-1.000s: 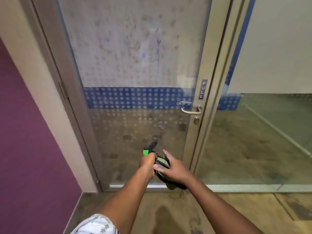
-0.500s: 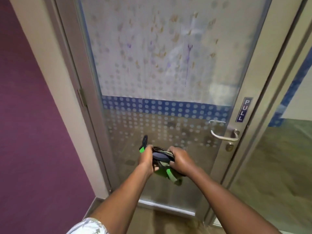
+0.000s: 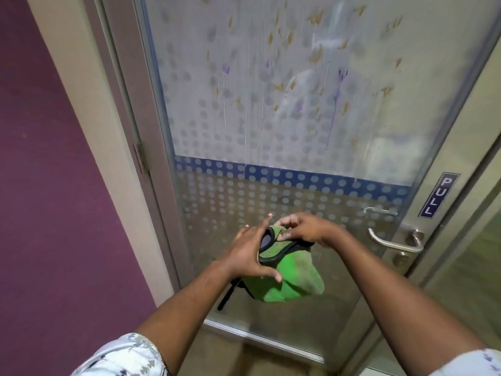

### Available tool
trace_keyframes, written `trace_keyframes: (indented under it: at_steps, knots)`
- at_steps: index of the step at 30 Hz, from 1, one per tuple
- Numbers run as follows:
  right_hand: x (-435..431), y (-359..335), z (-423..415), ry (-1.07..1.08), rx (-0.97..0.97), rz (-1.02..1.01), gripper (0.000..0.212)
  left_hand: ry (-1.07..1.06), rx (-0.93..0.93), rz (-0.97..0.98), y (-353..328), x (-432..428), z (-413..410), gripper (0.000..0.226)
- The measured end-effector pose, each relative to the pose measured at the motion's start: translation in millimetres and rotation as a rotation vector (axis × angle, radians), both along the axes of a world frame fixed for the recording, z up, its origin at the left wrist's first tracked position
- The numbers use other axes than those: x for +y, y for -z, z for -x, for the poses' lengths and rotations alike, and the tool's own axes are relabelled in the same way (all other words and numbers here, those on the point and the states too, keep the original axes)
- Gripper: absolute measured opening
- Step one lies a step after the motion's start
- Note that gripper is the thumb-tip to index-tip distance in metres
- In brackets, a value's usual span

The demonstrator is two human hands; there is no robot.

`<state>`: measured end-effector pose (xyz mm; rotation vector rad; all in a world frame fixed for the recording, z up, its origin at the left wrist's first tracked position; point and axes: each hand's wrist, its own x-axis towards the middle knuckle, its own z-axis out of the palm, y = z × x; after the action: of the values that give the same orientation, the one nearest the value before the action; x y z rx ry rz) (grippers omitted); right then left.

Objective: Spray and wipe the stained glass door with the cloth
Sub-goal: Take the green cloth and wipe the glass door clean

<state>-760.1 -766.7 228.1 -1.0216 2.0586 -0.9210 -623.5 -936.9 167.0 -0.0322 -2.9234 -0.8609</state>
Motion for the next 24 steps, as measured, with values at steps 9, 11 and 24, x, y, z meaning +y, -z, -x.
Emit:
trace_keyframes:
  at_steps: [9, 11, 24]
  knots:
    - [-22, -4, 9, 0.426, -0.066, 0.271, 0.063, -0.165, -0.048, -0.689, -11, -51, 37, 0.011]
    - [-24, 3, 7, 0.422, -0.122, 0.237, 0.074, -0.153, -0.086, -0.726, -14, -65, 44, 0.015]
    - [-58, 31, 11, 0.884, 0.615, 0.083, 0.028, 0.083, -0.157, -0.135, -13, -135, 87, 0.015]
